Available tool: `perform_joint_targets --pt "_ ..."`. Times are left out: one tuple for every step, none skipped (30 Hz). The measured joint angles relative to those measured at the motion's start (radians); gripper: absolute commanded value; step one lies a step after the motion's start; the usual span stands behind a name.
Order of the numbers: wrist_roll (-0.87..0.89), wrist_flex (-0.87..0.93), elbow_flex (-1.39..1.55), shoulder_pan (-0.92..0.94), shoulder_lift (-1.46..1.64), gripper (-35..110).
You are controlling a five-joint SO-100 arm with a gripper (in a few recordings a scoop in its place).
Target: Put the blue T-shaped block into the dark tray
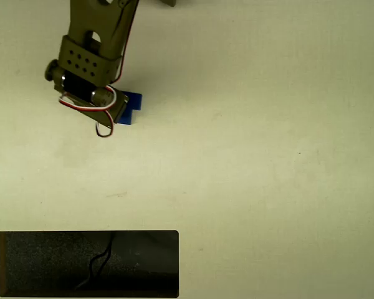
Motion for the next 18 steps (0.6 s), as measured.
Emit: perform_joint_targets --pt "0.009 -0.011 -0.018 -0.014 -0.006 0" --pt "0.025 -0.008 -0.037 -0.034 -0.018 0" --pt "0.04 0.005 -0.046 -0.051 -0.023 0" --pt "0.046 0.012 -0.061 -0.075 -0.035 0" --pt "0.058 0.026 -0.087 -0.081 -0.043 0" --pt "0.064 0.071 -0.12 -0.081 -0.043 0" --pt "0.069 0.098 -0.158 -0.075 -0.041 0" --pt "0.069 0.117 -0.192 -0.054 -0.038 0" --pt "0.069 0.143 -0.209 -0.043 -0.028 0" --pt "0.058 0.158 -0.212 -0.028 -0.006 0" --pt "0.043 0.173 -0.212 -0.008 0.023 0" --pt "0.04 0.187 -0.206 -0.005 0.066 0" --pt "0.028 0.209 -0.193 -0.003 0.114 0" --pt "0.02 0.239 -0.172 -0.003 0.166 0" --pt "0.006 0.275 -0.135 -0.006 0.218 0" --pt "-0.011 0.304 -0.08 -0.018 0.273 0" --pt "-0.029 0.328 -0.025 -0.026 0.322 0" --pt "-0.044 0.339 0.037 -0.037 0.373 0"
